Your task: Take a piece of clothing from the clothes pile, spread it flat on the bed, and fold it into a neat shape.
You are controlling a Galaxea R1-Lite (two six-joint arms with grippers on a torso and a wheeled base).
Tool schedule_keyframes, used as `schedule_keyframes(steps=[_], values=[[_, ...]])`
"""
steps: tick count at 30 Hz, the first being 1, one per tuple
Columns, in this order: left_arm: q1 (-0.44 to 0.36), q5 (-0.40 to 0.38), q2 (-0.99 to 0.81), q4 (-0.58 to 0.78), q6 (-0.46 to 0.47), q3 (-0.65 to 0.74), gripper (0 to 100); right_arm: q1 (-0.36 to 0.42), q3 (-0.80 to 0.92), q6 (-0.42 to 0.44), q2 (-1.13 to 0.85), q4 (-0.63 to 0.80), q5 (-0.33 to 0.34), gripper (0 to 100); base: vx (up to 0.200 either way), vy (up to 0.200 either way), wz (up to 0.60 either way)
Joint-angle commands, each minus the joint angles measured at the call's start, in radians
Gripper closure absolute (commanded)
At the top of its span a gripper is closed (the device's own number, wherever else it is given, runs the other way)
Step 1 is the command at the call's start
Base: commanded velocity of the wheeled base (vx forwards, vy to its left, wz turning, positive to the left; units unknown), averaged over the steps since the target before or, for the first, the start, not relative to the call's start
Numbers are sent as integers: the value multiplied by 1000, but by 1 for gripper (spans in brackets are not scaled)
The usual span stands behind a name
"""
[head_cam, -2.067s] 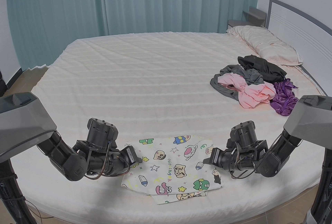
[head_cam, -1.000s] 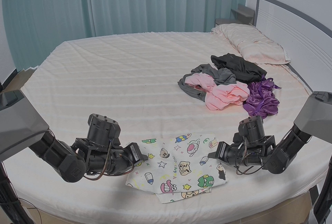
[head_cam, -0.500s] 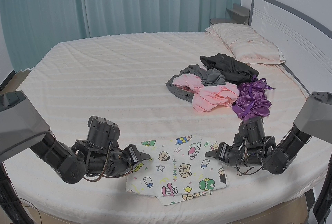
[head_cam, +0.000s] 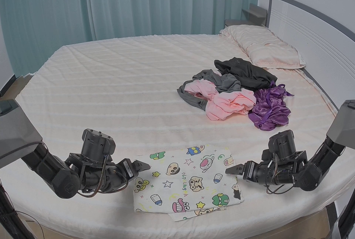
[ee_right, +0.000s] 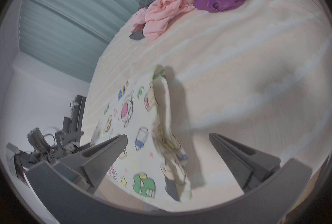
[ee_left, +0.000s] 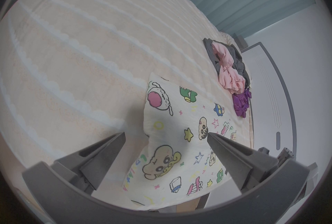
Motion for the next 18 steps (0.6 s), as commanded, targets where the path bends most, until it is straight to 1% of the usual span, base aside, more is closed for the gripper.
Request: schedule_keyframes(steps=[1, 9, 10, 11, 18], values=[[6, 4, -73, 3, -3, 20, 0, 20, 77, -30, -48, -1, 8, 0, 0, 0, 0], [6, 4, -101, 3, -31, 35, 0, 61, 105, -30, -33, -1, 14, 0, 0, 0, 0], [6, 4, -101, 3, -34, 37, 0, 72, 106, -30, -25, -1, 24, 0, 0, 0, 0], [5, 4, -101, 3, -34, 37, 0, 78, 109, -31, -19, -1, 28, 100, 0, 0, 0], [5, 6, -113, 3, -35, 37, 0, 80, 126, -30, -25, 9, 29, 100, 0, 0, 0]])
